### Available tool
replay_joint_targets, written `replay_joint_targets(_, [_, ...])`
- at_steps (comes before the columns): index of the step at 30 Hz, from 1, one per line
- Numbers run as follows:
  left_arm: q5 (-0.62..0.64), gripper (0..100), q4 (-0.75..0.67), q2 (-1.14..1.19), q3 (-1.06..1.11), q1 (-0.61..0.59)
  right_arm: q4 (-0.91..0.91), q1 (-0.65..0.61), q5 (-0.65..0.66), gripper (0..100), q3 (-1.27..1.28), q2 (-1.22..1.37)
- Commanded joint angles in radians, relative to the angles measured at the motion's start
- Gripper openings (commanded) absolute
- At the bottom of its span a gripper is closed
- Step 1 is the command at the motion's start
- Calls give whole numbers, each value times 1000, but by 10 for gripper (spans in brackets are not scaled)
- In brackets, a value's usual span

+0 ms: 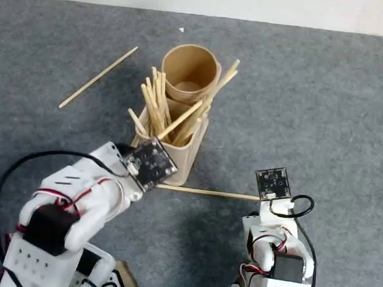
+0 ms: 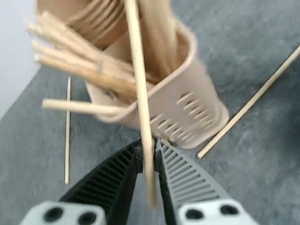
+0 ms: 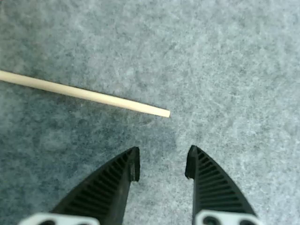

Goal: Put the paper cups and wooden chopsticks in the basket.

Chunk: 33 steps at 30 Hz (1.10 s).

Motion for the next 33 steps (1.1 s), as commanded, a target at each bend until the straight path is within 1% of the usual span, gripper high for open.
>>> replay_joint_targets(1, [-5, 77, 5, -8, 5, -104, 5, 12, 9, 170, 117, -12])
replay_joint_targets(5, [-6, 64, 5, -8, 15, -214, 5, 12, 9, 170, 117, -12])
replay_joint_targets(8, [-6, 10, -3, -36, 7, -305, 5, 12, 9, 170, 117, -12])
replay_joint_targets(14, [-3, 5, -5, -171, 31, -527, 5, 12, 9, 170, 117, -12])
replay_joint_targets(16, [-3, 5, -18, -200, 70, -579, 5, 12, 9, 170, 117, -12])
replay_joint_targets(18, [-6, 14, -48, -216, 130, -604, 5, 12, 9, 170, 117, -12])
replay_joint_targets(19, [-6, 34, -54, -219, 165, -611, 5, 12, 9, 170, 117, -12])
replay_joint_targets(22, [-6, 137, -54, -219, 246, -639, 5, 12, 9, 170, 117, -12])
replay_joint_targets(24, [-6, 187, -60, -219, 285, -656, 5, 12, 9, 170, 117, -12])
replay_joint_targets(33, [-6, 193, -77, -217, 315, -654, 5, 12, 9, 170, 117, -12])
